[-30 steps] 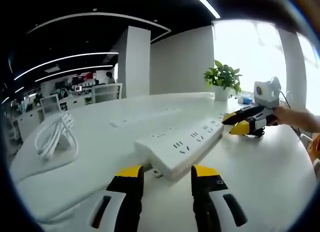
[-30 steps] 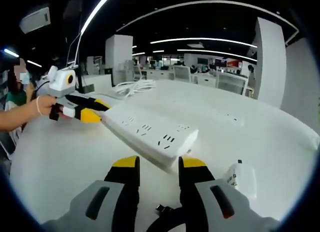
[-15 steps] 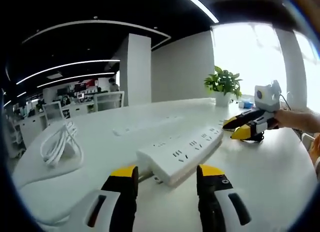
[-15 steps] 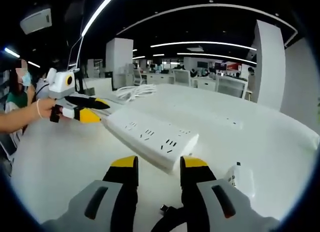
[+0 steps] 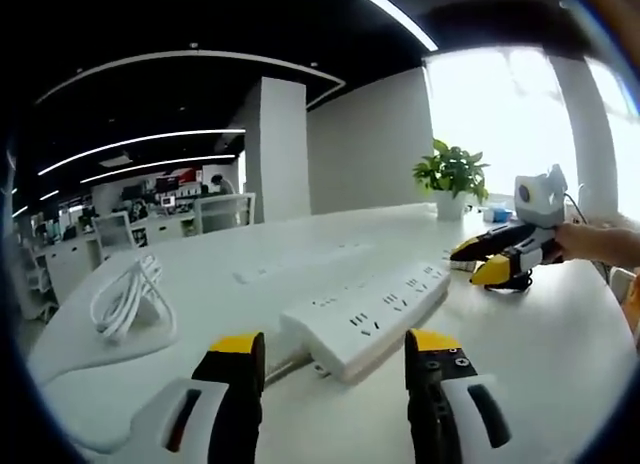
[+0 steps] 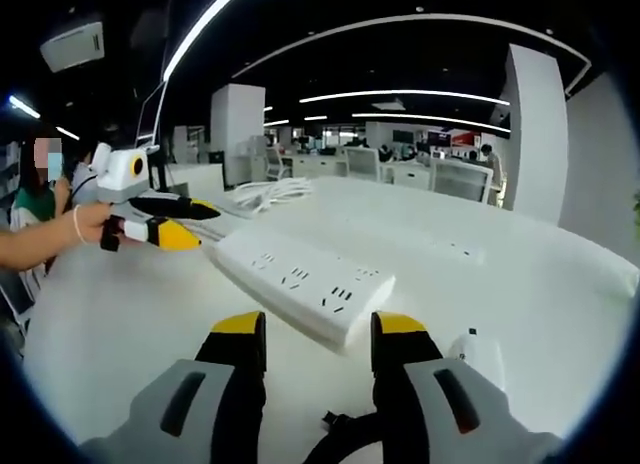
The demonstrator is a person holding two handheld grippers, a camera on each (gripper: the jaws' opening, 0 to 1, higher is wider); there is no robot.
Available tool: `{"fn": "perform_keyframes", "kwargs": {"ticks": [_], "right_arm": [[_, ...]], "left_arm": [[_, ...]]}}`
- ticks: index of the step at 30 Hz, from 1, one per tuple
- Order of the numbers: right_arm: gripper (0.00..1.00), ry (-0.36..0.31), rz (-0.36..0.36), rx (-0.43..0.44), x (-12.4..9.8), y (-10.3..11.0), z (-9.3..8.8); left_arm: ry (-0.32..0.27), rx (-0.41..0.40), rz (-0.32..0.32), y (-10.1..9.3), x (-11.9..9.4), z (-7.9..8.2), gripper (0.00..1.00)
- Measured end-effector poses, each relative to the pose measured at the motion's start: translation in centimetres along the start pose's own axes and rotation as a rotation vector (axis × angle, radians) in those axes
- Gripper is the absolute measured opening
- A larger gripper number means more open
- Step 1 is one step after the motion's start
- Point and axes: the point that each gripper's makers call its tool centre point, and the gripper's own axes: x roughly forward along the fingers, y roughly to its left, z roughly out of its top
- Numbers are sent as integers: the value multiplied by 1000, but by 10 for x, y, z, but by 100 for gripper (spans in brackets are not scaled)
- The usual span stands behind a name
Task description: Straighten the power strip on the desk, plug the charger into it
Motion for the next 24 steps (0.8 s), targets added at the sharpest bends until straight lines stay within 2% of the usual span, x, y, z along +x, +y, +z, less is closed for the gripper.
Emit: {"fn": "perform_keyframes", "kwargs": {"ticks": [8, 18, 22, 24], "right_arm": [[46, -30, -2, 24, -1, -1, 3], [53, -66, -4, 74, -7, -5, 2], [53, -82, -20, 69, -8, -9, 3], [55, -88, -21, 61, -10, -8, 4]], "left_arm": [[-35, -5, 8, 2, 0, 4, 62], [-66, -7, -6, -4, -1, 9, 71], [-73, 1, 0, -7, 0, 9, 81], [-74, 2, 2, -7, 0, 9, 82]]}}
